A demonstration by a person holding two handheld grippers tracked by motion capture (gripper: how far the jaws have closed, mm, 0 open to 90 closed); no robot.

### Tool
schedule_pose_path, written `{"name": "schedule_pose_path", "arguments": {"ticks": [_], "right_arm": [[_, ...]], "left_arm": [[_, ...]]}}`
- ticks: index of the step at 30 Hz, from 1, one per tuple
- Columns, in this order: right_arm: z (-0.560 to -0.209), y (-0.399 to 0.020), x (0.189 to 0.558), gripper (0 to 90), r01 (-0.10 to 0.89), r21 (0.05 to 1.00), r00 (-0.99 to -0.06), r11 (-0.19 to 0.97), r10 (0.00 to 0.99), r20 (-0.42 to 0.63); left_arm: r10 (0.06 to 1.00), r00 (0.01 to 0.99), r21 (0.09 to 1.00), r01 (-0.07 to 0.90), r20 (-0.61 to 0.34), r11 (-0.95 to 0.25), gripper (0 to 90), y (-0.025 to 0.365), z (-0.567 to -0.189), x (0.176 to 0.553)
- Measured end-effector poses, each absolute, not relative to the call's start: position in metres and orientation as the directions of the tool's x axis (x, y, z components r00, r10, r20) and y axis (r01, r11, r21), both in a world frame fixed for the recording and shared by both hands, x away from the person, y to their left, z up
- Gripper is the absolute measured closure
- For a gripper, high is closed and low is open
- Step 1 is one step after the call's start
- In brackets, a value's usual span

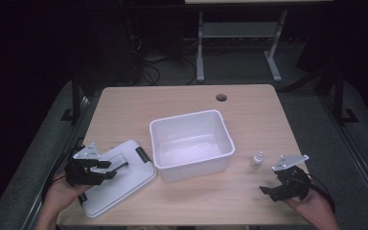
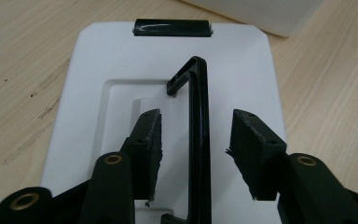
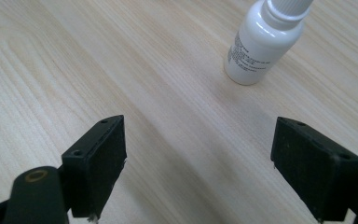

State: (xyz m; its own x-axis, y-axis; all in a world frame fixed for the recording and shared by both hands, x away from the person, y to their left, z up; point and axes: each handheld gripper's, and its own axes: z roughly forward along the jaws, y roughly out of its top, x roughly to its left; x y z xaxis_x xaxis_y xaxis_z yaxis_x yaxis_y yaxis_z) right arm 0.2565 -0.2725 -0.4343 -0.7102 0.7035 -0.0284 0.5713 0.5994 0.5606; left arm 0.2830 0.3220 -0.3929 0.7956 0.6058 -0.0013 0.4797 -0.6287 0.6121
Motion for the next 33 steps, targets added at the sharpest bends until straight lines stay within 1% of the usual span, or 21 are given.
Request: {"name": "schedule_pose_path", "arguments": {"ticks": [4, 7, 10, 12, 16, 23, 33], "right_arm": [[-0.433, -0.274, 0.261, 17.0, 0.573, 0.547, -0.716, 0.611, 0.697, -0.029], [-0.433, -0.273, 0.264, 17.0, 0.569, 0.543, -0.720, 0.618, 0.693, -0.035], [-0.431, -0.273, 0.268, 17.0, 0.567, 0.537, -0.725, 0.625, 0.688, -0.035], [-0.429, -0.272, 0.274, 17.0, 0.571, 0.525, -0.727, 0.631, 0.686, -0.035], [-0.426, -0.272, 0.280, 17.8, 0.570, 0.516, -0.735, 0.639, 0.678, -0.027], [-0.424, -0.273, 0.289, 17.9, 0.577, 0.505, -0.739, 0.643, 0.674, -0.014], [-0.426, -0.274, 0.303, 19.3, 0.585, 0.505, -0.738, 0.635, 0.675, 0.006]], "left_arm": [[0.602, 0.799, 0.627, 0.471, -0.004, -0.621, 50.9, 0.321, -0.392, 0.283], [0.611, 0.792, 0.622, 0.474, 0.008, -0.623, 47.3, 0.320, -0.392, 0.283], [0.614, 0.789, 0.623, 0.479, 0.003, -0.618, 46.9, 0.320, -0.392, 0.283], [0.635, 0.772, 0.637, 0.493, -0.007, -0.592, 46.4, 0.323, -0.392, 0.283], [0.652, 0.758, 0.643, 0.501, -0.003, -0.580, 44.7, 0.324, -0.393, 0.282], [0.665, 0.747, 0.647, 0.510, -0.007, -0.567, 41.5, 0.323, -0.398, 0.281], [0.671, 0.741, 0.653, 0.508, 0.001, -0.562, 39.9, 0.325, -0.399, 0.279]]}}
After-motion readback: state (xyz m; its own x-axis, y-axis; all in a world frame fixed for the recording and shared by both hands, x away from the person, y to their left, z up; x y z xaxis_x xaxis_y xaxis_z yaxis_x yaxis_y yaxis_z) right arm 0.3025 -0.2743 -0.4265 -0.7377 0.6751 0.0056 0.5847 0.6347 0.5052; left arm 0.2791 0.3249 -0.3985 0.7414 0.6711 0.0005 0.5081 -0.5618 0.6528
